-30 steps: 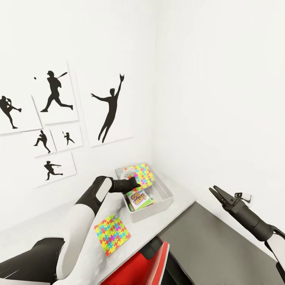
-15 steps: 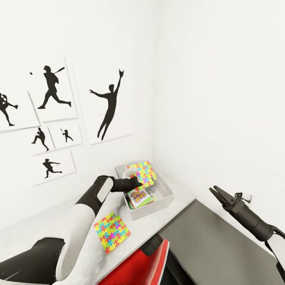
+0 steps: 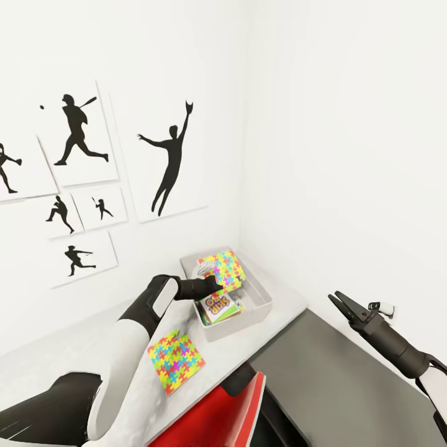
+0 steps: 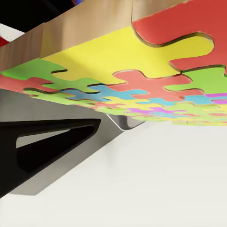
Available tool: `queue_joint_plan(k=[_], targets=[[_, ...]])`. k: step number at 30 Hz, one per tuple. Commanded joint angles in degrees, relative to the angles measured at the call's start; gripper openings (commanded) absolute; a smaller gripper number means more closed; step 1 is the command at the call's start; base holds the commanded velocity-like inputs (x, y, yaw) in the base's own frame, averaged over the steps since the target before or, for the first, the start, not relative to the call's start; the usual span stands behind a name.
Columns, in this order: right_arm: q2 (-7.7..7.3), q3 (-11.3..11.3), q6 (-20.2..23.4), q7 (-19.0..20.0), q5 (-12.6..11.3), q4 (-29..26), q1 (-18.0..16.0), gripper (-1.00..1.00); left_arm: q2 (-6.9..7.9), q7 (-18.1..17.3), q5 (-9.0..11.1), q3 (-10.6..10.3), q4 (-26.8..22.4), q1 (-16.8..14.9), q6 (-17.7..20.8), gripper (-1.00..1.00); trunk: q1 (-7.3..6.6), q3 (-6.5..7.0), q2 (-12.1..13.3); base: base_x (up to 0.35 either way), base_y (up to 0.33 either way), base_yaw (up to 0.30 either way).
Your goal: Put all the toys in the child's room - the three board games (two on the bed and one on the table), the two jigsaw puzzles on the table, and the tennis ball on the table - inside the toy box on the table in the child's room.
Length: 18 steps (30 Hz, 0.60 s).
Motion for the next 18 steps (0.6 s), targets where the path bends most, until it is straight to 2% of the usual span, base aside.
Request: queue_joint_plan(k=[1, 10, 18], targets=[[-0.01, 0.0, 0.4, 0.0, -0.4, 0.0, 0.0, 1.00, 0.01, -0.1, 0.0, 0.0, 0.0, 0.0, 0.2, -1.00, 0.04, -0.23, -0.1, 0.000, 0.000, 0.000], [0.00, 0.0, 0.4, 0.0, -0.4, 0.0, 0.0, 1.00, -0.05, -0.2, 0.0, -0.3, -1.2, -0.1, 0.1, -1.00, 0.04, -1.07, -0.1, 0.000, 0.000, 0.000], [-0.01, 0.0, 0.4, 0.0, -0.4, 0.0, 0.0, 1.00, 0.00, -0.5, 0.0, -3.4, -3.0, -0.1, 0.1, -1.00, 0.04, -1.83, -0.1, 0.000, 0.000, 0.000]])
